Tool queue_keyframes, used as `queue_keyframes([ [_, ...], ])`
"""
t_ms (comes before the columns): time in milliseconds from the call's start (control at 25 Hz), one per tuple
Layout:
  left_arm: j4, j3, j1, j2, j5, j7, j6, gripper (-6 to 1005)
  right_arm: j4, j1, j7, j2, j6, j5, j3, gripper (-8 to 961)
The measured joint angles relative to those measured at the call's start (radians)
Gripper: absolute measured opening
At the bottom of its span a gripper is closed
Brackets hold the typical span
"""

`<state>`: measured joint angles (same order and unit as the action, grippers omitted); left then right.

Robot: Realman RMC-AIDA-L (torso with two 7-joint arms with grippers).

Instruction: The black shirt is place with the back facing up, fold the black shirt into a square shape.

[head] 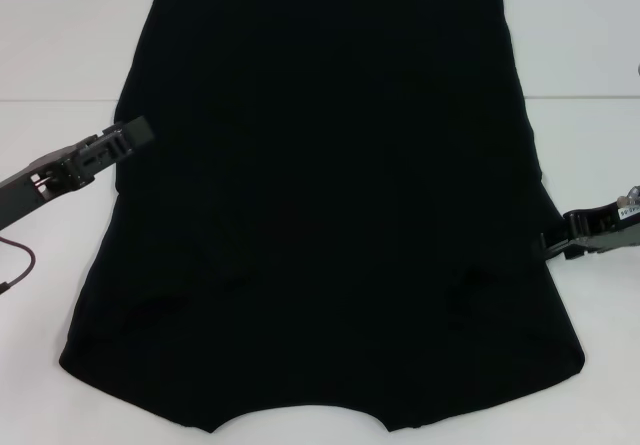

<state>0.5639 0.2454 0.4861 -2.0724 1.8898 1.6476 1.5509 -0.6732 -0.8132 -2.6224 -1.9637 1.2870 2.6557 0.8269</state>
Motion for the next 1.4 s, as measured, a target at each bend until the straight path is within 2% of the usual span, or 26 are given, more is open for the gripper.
queue_keyframes([
  [600,-0.013,0.006,0.012,0.006,0.002,-0.009,-0.012,576,0.102,0.008,-0.018,-0.005,-0.009,-0.019,-0.155,508],
  [1040,-0.013,0.001,0.008,0.006,0.001,-0.011,-0.012,576,0.154,0.011,-0.001,-0.011,-0.075,-0.051,-0.158,508],
  [1400,-0.013,0.0,0.005,0.005,0.0,-0.007,-0.012,576,0.146,0.008,0.007,-0.018,-0.133,-0.061,-0.161,507],
])
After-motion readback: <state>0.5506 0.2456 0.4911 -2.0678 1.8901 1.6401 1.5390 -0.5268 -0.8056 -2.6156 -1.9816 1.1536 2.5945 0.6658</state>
